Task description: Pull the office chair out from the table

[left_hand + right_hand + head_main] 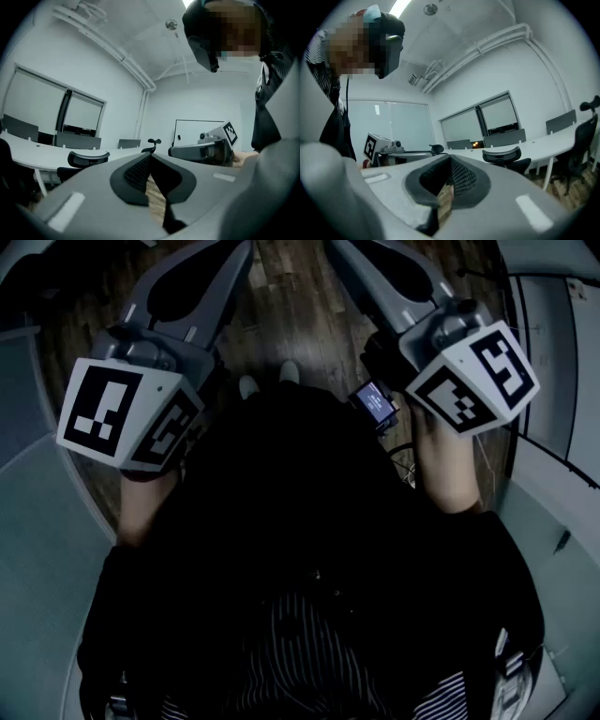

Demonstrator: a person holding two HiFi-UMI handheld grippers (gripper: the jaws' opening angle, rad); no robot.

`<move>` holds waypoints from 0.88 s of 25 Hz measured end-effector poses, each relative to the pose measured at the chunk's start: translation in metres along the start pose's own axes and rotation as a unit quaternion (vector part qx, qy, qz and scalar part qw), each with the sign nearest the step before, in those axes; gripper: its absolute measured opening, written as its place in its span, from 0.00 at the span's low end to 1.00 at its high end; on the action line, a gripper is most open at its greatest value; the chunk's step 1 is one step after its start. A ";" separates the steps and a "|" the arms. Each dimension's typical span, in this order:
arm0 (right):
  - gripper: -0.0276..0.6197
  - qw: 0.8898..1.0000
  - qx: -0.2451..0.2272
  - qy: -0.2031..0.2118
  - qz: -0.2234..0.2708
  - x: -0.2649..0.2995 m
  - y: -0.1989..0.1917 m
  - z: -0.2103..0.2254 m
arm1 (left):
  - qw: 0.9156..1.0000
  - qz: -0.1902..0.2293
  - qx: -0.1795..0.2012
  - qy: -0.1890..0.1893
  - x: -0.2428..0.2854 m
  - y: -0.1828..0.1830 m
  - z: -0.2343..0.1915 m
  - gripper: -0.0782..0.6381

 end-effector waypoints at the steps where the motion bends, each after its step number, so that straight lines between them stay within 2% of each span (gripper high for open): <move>1: 0.04 1.000 -0.006 0.006 -0.004 -0.004 -0.001 -0.002 | 1.000 0.002 -0.002 0.005 -0.001 0.002 0.001 0.11; 3: 0.04 1.000 -0.013 0.012 -0.010 -0.014 -0.002 -0.004 | 1.000 0.003 -0.008 0.010 -0.002 0.003 0.003 0.11; 6: 0.04 1.000 -0.008 -0.006 -0.009 -0.025 -0.001 -0.001 | 1.000 -0.003 -0.009 0.007 -0.003 0.002 0.009 0.11; 10: 0.04 0.999 -0.027 -0.028 -0.014 -0.029 -0.002 -0.004 | 1.000 -0.012 -0.011 -0.006 -0.004 -0.001 0.012 0.11; 18: 0.04 0.998 -0.026 -0.032 -0.039 -0.032 0.002 -0.005 | 1.000 -0.014 -0.002 -0.009 0.000 0.008 0.019 0.11; 22: 0.04 0.999 -0.031 -0.023 -0.034 -0.047 -0.010 0.010 | 1.000 -0.028 0.002 -0.004 0.009 -0.009 0.030 0.11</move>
Point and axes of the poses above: the fingertips, and each gripper's own axes: x forward along the fingers, z to its right, y out of its top, the point moved 6 cm from there along -x, backward along the fingers, and after that the axes turned 4 degrees about y, right-handed, at the moved point
